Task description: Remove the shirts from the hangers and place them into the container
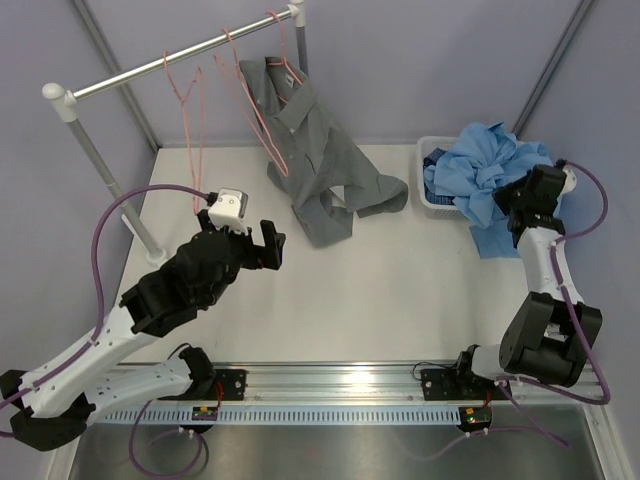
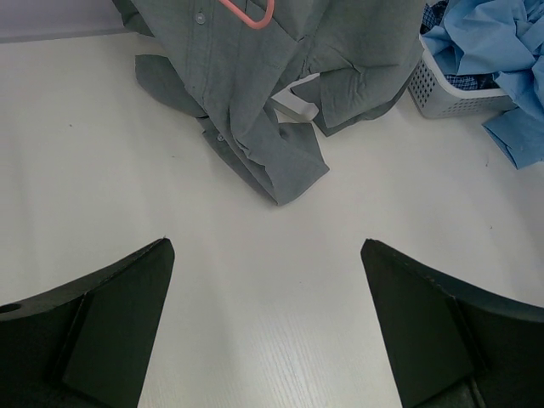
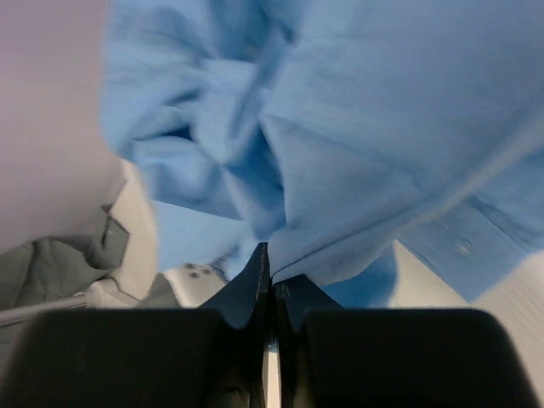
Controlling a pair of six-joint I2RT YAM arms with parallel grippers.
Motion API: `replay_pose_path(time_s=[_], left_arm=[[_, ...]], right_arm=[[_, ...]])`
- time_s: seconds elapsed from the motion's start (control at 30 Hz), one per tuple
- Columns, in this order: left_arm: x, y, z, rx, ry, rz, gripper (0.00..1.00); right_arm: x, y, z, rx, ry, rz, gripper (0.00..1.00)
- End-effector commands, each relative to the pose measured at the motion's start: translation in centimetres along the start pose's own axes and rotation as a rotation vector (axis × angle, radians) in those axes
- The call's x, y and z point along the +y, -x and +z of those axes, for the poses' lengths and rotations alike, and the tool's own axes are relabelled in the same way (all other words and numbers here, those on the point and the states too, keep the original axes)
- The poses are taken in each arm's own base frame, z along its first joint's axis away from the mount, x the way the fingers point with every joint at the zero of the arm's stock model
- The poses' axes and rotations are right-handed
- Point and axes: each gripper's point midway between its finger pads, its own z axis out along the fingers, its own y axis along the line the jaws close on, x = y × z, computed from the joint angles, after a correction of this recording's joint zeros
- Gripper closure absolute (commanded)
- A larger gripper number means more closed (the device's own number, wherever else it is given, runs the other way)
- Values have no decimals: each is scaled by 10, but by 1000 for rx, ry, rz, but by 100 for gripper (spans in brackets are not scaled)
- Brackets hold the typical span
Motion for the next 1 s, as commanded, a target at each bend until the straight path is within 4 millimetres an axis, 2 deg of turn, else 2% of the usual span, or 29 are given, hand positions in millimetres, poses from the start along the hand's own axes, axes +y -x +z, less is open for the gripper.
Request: replay_pose_path(time_s=[0.0,0.03,0.07,0.1,0.13,0.17,0.2,0.23,0.3,0.33,0.4,0.43,0.5,0.53,0.6,0.63,0.77,0.8,0.83,0.87,0.9,0.97], left_arm=[[2,9,1,-31,19,-5,1],[2,8,3,-27,20,-1,1],[1,9,4,-26,21,1,1],[1,9,4,-27,20,0,1],[0,9,5,-23,22,3,1],[1,10,5,-25,24,2,1],[1,9,5,-24,25,1,1],[1,9,5,-22,27,1,1],[2,8,5,-19,34,2,1],[2,8,5,-17,35,2,1],[4,5,5,-7,45,7,1],[5,6,5,-7,49,5,1],[7,5,4,-3,56,1,1],[7,4,3,0,59,1,1],[9,3,2,0,66,-4,1],[10,2,2,1,70,-4,1],[12,0,1,2,75,-6,1],[12,1,1,1,74,-7,1],[11,3,0,-2,72,-7,1],[11,4,0,-6,70,-8,1],[11,6,-1,-8,69,-8,1],[11,10,-2,-18,67,-5,1]], right_arm=[[85,44,-10,-76,176,-140,94],[89,39,2,-53,172,-154,94],[99,41,4,-50,182,-162,94],[118,49,4,-58,207,-173,94],[114,40,24,-24,174,-175,94],[128,47,26,-31,182,-183,94],[131,45,35,-24,177,-189,94],[124,29,59,27,147,-196,94],[133,29,74,55,119,-208,94],[121,7,100,107,66,-224,93],[120,2,114,131,2,-240,93],[99,-19,137,179,-73,-239,93],[87,-30,145,229,-143,-206,93],[71,-44,157,258,-197,-202,93],[55,-63,162,320,-250,-180,91],[50,-69,164,344,-265,-177,85],[45,-80,161,406,-288,-171,73],[49,-77,160,397,-273,-180,70],[64,-62,151,364,-228,-183,67],[70,-57,146,347,-203,-190,61],[94,-32,133,281,-131,-209,55],[117,-6,115,219,-70,-235,46]])
